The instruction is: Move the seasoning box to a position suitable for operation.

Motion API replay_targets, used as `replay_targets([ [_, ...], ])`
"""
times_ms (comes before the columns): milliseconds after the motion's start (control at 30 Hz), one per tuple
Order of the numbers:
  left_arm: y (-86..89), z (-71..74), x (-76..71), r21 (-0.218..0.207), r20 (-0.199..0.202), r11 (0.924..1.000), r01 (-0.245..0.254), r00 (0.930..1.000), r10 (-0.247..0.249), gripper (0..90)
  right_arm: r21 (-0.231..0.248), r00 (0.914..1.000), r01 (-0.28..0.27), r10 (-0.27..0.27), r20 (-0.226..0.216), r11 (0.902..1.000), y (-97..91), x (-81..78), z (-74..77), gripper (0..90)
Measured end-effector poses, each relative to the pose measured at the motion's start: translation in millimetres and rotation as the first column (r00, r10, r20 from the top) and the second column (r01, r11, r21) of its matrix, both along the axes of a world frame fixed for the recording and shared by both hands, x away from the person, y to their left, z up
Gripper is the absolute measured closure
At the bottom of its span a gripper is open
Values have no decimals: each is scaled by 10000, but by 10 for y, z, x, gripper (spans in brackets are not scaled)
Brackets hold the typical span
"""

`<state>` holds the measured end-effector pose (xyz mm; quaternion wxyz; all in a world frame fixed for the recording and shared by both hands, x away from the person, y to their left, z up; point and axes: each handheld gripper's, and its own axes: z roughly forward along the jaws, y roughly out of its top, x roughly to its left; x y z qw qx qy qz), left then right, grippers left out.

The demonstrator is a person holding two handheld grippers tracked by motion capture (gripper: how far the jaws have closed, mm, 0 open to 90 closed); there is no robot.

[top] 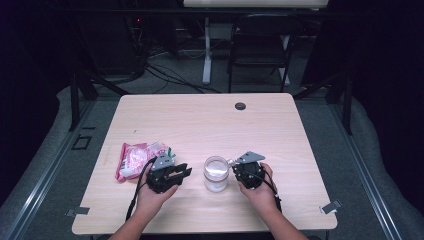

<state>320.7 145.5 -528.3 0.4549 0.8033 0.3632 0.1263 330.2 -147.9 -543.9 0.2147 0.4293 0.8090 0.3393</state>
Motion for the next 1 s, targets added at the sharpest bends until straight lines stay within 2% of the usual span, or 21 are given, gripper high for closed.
replay_targets([
  [100,42,5,-9,-62,66,10000,-3,10000,3,694,45,9993,372,-371,-79,9993,7,-119,4,825],
  [200,57,12,-23,-145,172,9999,49,9998,-46,688,-80,9991,410,-410,-53,9991,10,-194,6,818],
  [233,38,4,-25,-275,97,9996,52,9999,-49,684,-108,9992,401,-402,-69,9991,8,-214,9,816],
  [367,3,7,-22,-407,80,9988,257,9996,-254,670,-4,9990,438,-438,-93,9990,-4,-251,14,820],
  [500,-32,21,-32,-364,128,9979,540,9985,-536,662,192,9990,418,-415,-155,9989,-19,-269,14,811],
  [533,-35,21,-31,-345,110,9978,559,9984,-555,656,391,9992,336,-327,-243,9987,-44,-289,36,790],
  [633,-38,26,-32,-439,6,9975,559,9984,-559,646,597,9991,255,-234,-355,9979,-76,-314,57,771],
  [733,-24,54,-31,-684,-93,9962,535,9985,-543,614,828,9981,165,-115,-604,9964,-109,-362,101,744],
  [933,-17,132,-12,-563,77,9966,601,9982,-598,581,1006,9991,75,-33,-424,9949,-141,-412,259,682],
  [1000,-20,151,10,-475,46,9969,631,9980,-629,540,1209,9990,71,-17,-453,9926,-149,-385,351,654],
])
